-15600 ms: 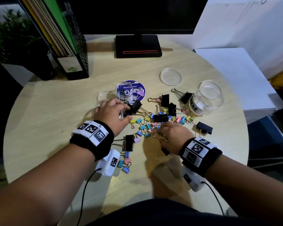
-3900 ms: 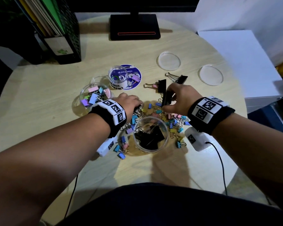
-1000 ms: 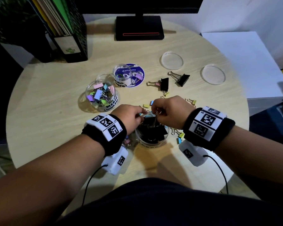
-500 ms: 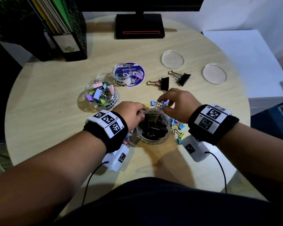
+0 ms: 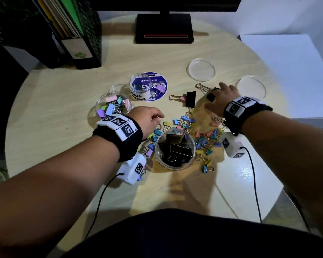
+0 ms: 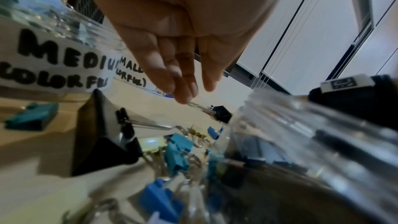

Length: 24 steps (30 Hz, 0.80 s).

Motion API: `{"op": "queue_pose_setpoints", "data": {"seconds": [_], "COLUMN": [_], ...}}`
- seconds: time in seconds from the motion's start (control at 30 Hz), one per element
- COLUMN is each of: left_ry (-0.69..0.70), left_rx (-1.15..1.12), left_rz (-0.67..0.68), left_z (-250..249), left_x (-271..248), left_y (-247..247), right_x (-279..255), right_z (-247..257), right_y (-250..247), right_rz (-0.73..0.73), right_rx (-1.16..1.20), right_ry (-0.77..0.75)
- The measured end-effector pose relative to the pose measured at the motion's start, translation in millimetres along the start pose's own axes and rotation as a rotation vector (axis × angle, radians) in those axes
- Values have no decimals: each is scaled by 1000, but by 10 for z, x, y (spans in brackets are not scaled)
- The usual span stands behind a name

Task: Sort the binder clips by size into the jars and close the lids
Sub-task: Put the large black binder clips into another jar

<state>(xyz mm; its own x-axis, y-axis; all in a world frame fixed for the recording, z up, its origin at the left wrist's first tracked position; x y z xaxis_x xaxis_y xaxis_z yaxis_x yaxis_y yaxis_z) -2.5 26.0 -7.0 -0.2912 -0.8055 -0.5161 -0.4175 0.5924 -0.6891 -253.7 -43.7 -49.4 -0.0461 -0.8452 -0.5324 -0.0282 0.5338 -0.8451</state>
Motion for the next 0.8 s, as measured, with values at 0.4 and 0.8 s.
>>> {"op": "queue_pose_setpoints", "data": {"seconds": [0.4,0.8], "left_ry": [52,396], "left_rx": [-71,-570], "left_rz": [39,-219], "left_z": [-115,-109], "left_x": [-100,-338], "left_y": [114,71], "right_x": [-281,-1150], "right_z": [0,522], "right_y": [-82,-57], "right_rz": [-90,-53], "right_rx": [311,758], "right_ry": [-64,-715]}}
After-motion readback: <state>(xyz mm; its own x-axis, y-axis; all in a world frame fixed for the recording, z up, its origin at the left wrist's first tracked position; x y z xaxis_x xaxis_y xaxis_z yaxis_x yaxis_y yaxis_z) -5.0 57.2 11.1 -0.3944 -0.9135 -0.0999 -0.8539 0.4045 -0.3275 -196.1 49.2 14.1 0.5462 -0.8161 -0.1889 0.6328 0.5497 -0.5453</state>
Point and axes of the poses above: each hand's wrist, its own x-axis towards the middle knuckle, its own y-axis out of the palm, z = x × y, the point moved 1 cm from there along x, towards the middle knuckle, and after that the axes turned 13 degrees about z, right-handed, at the moved point
